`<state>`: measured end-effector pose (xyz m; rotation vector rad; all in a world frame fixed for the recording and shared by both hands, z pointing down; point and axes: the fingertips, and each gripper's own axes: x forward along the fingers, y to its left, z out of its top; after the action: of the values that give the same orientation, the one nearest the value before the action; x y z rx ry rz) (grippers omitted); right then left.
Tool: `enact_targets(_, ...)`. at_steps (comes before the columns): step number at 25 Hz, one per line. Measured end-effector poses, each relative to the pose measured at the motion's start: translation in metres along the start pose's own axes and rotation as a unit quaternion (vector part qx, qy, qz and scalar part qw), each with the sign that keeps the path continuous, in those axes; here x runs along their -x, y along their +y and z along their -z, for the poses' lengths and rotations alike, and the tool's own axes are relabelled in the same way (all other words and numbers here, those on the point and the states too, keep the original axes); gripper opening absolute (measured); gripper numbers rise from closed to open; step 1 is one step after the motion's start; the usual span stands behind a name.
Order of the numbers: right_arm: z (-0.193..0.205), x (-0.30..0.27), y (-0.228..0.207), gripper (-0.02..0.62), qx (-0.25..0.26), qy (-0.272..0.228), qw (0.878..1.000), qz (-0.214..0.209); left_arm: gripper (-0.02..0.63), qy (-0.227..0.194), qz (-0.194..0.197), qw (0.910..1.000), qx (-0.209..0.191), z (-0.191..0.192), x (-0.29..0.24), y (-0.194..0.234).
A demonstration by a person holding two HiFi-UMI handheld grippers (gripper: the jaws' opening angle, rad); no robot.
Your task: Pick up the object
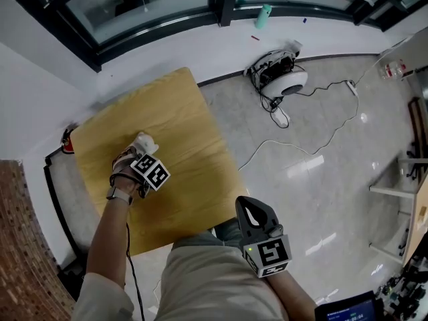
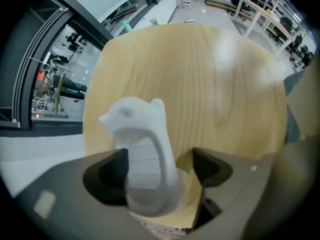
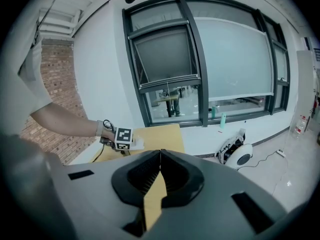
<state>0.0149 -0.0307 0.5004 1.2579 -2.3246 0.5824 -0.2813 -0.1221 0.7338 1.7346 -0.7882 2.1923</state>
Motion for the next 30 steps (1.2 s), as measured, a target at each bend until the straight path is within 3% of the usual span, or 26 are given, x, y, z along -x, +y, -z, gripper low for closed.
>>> enact_targets(1, 0.000, 0.002, 0.000, 0.008, 0.000, -0.002, 1.000, 0.000, 0.374, 0.001, -0.021, 0.9998, -0.001, 0.002, 0.002, -0.001)
enact_targets(2, 0.000, 0.003, -0.001, 0.008, 0.000, -0.003, 1.000, 0.001, 0.278, 0.002, -0.044, 0.9990, -0.002, 0.003, 0.003, -0.001)
enact_targets(6, -0.004, 0.010, -0.005, 0.008, -0.001, -0.010, 1.000, 0.001, 0.254, 0.009, -0.089, 0.9960, -0.002, 0.012, 0.006, -0.013)
enact_targets(13, -0.005, 0.017, -0.001, 0.008, 0.003, -0.023, 1.000, -0.007, 0.224, -0.048, -0.023, 0.9942, 0.094, 0.017, 0.029, -0.048)
enact_targets(18, -0.009, 0.019, 0.005, 0.008, 0.011, -0.030, 0.999, -0.019, 0.156, -0.083, -0.036, 0.9883, 0.123, 0.020, 0.050, -0.063)
enact_targets(21, -0.010, 0.021, 0.012, 0.008, 0.019, -0.031, 0.999, -0.031, 0.136, -0.117, -0.029, 0.9780, 0.170, 0.019, 0.066, -0.069)
enact_targets(23, -0.011, 0.020, 0.016, 0.008, 0.025, -0.032, 0.998, -0.038, 0.131, -0.146, 0.006, 0.9629, 0.227, 0.017, 0.078, -0.075)
enact_targets(25, -0.013, 0.018, 0.020, 0.008, 0.029, -0.034, 0.998, -0.045, 0.129, -0.176, 0.057, 0.9388, 0.290, 0.014, 0.092, -0.083)
enact_targets(28, -0.018, 0.014, 0.026, 0.008, 0.035, -0.037, 0.997, -0.055, 0.127, -0.226, 0.117, 0.8953, 0.366, 0.007, 0.122, -0.089)
enact_targets(30, -0.021, 0.012, 0.029, 0.008, 0.038, -0.038, 0.996, -0.064, 0.127, -0.267, 0.154, 0.8606, 0.406, -0.003, 0.152, -0.091)
